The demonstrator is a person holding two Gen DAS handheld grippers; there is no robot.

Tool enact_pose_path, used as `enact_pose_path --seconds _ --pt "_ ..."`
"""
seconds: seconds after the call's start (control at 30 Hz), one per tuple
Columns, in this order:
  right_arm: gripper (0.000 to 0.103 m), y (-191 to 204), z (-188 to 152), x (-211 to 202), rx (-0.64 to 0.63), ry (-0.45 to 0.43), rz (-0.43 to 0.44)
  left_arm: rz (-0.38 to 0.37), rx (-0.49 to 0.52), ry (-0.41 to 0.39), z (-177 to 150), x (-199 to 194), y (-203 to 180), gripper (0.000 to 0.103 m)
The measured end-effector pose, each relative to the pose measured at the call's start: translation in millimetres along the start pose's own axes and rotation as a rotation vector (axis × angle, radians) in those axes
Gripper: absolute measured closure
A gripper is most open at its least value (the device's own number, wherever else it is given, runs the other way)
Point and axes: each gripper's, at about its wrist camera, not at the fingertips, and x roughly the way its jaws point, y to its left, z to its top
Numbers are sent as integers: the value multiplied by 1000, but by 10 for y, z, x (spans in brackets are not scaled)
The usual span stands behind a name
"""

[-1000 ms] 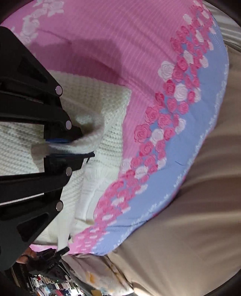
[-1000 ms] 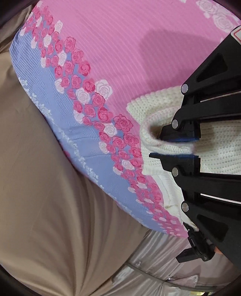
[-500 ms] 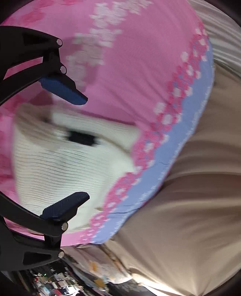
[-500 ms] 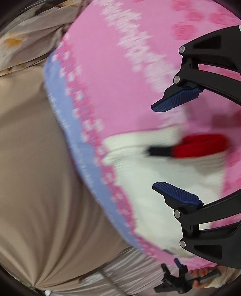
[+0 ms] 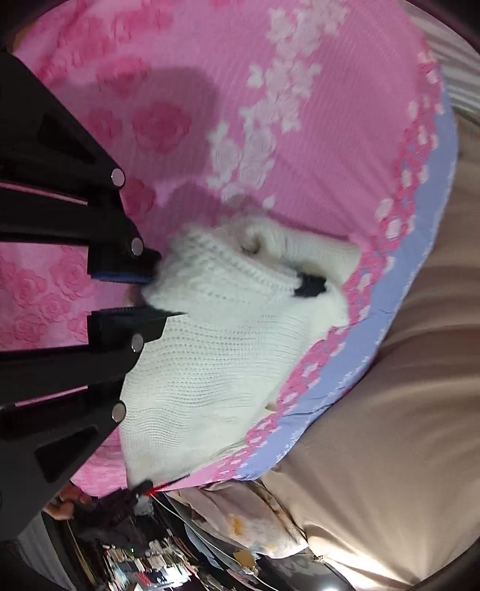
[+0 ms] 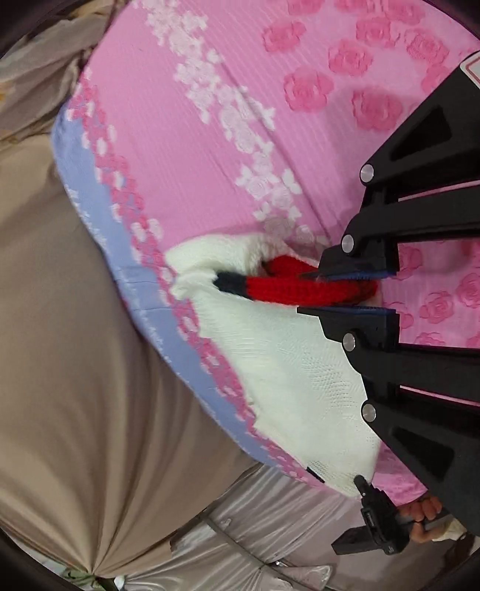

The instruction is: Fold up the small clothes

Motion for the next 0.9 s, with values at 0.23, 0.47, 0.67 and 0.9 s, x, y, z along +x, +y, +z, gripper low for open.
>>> enact_pose_path --seconds 0.23,0.47,0.67,0.9 --pt "92 -323 -387 148 -40 173 -159 61 -81 126 -372 153 357 94" --pt "36 65 273 -270 -141 -74 -237 -32 -49 -70 168 -443 -61 40" --pt "33 403 863 337 -182 -131 -149 76 105 -164 918 34 -423 10" --pt "39 465 985 1473 -176 63 -191 76 -24 31 1268 1344 -205 28"
